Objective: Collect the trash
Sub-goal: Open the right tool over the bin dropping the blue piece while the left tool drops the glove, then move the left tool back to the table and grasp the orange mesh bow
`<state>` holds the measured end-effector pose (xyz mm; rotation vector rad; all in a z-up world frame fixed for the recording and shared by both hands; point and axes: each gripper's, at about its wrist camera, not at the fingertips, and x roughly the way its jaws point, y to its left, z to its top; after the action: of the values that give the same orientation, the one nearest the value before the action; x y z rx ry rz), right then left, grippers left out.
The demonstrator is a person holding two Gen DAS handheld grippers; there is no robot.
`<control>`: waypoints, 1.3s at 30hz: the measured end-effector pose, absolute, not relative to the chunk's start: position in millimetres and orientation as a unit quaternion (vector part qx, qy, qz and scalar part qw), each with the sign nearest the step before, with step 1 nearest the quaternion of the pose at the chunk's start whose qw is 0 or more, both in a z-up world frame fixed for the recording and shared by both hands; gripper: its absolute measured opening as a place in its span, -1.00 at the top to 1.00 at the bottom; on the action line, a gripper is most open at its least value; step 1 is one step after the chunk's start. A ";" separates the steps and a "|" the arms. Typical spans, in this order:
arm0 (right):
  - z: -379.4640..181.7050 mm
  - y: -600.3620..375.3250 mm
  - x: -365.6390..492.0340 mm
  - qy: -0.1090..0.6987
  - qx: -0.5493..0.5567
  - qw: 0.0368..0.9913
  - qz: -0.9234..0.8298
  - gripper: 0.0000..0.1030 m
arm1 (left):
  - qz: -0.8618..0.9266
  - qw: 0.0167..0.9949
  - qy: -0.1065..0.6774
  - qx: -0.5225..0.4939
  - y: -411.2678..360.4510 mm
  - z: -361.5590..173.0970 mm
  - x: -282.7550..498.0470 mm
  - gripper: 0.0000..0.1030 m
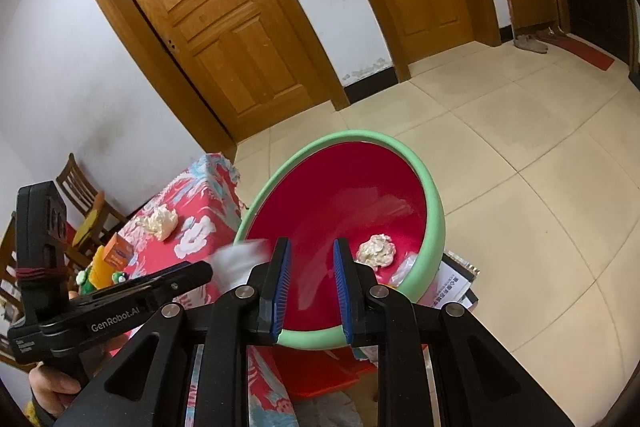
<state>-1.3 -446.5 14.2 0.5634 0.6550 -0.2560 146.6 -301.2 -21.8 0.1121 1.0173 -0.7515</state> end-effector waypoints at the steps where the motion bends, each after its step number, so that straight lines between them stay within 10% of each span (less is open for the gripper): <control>1: 14.7 -445.9 -1.7 0.316 0.272 0.900 -0.123 0.57 | -0.349 0.806 0.474 0.054 -300.1 -21.1 146.0 0.31; 20: 22.9 -424.1 -1.7 0.323 0.269 0.901 -0.106 0.03 | -0.284 0.848 0.448 0.019 -227.3 9.1 147.5 0.31; 39: 29.6 -393.4 6.3 0.336 0.251 0.904 -0.083 -0.02 | -0.149 0.886 0.439 -0.008 -103.0 6.8 184.8 0.30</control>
<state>6.3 -393.4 29.6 0.5197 0.6945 -0.1725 184.8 -103.0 6.8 -0.0171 0.9141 -0.3100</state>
